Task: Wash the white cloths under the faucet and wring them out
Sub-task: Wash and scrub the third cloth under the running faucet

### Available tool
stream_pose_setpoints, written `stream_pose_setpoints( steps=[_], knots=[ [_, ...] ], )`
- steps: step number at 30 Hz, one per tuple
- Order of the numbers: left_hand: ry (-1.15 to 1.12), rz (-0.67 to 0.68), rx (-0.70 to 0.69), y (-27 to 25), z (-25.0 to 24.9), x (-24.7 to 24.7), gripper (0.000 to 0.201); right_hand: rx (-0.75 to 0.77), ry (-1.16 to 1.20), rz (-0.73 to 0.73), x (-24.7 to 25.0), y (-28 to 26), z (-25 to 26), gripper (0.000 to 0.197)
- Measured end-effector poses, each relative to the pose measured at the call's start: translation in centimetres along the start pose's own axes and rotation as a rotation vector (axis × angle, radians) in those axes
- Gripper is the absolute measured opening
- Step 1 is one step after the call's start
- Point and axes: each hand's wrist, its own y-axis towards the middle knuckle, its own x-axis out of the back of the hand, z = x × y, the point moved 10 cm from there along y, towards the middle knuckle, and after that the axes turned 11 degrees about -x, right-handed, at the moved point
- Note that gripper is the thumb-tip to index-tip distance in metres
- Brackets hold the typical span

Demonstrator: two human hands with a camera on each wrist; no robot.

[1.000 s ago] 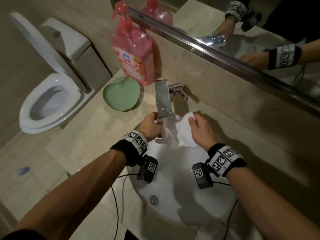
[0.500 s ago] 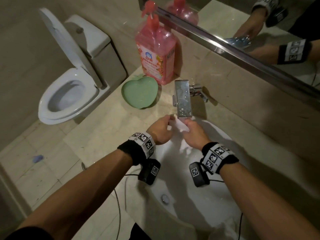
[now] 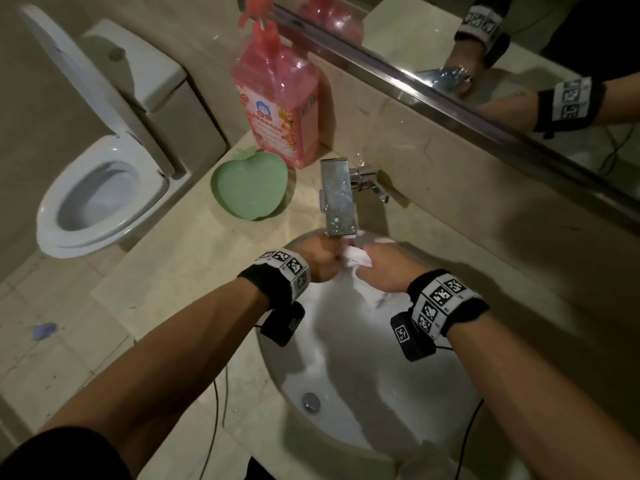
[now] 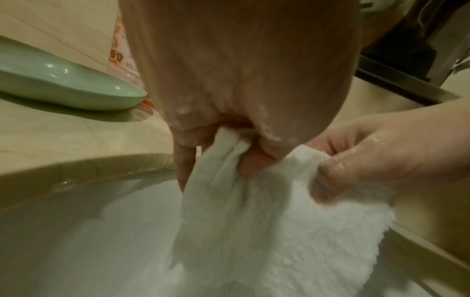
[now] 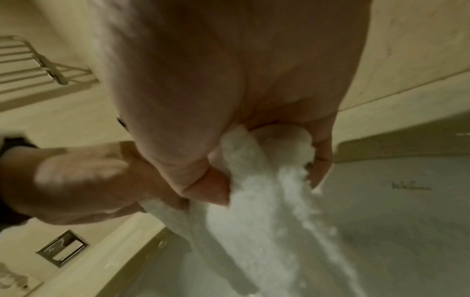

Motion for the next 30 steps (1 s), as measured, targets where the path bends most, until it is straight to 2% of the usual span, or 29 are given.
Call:
stream_pose_setpoints(
  steps=[3, 5, 8, 11, 14, 16, 18, 21, 23, 26, 28, 30],
  knots=[
    [-0.037, -0.044, -0.094, 0.5, -0.4, 0.0, 0.035, -0.027, 0.02, 0.024, 0.0, 0.7, -0.3, 0.026],
    [-0.036, 0.009, -0.091, 0.7, -0.3, -0.4, 0.042, -0.013, 0.108, 0.024, 0.3, 1.2, 0.1, 0.014],
    [-0.016, 0.066, -0.039, 0.8, 0.3, -1.1, 0.066, 0.013, 0.154, 0.025, 0.5, 1.6, 0.5, 0.021],
    [0.098, 0.037, 0.044, 1.0, 1.3, -0.8, 0.044, 0.047, 0.182, 0.043, 0.0, 1.4, 0.7, 0.023],
    [0.151, 0.047, 0.152, 0.8, 2.7, -0.4, 0.034, 0.042, 0.246, 0.073, -1.3, 1.8, 0.9, 0.041],
    [0.193, 0.028, 0.14, 0.5, 2.6, 0.1, 0.031, -0.002, 0.325, 0.092, -2.2, 2.4, 0.7, 0.054],
    [0.178, -0.031, 0.07, 0.2, 1.6, 1.0, 0.022, -0.009, 0.345, 0.064, -2.4, 3.0, 0.9, 0.048],
    [0.013, -0.074, 0.016, -0.7, 0.6, 1.6, 0.016, -0.001, 0.318, 0.017, -2.4, 4.0, 1.6, 0.037],
    [0.004, -0.032, 0.067, -1.2, 1.2, 1.4, 0.029, 0.072, 0.177, 0.004, -2.8, 4.6, 3.3, 0.025],
    [0.074, 0.068, 0.179, -2.1, 3.2, 0.8, 0.068, 0.153, 0.064, 0.02, -3.7, 5.0, 5.1, 0.008],
    [-0.018, 0.07, 0.226, -2.4, 4.1, 0.4, 0.072, 0.157, 0.016, 0.005, -4.0, 5.2, 5.3, 0.015],
    [-0.128, 0.075, 0.269, -2.5, 4.9, -0.2, 0.079, 0.159, -0.004, -0.015, -4.1, 5.3, 4.9, 0.033]
  ],
)
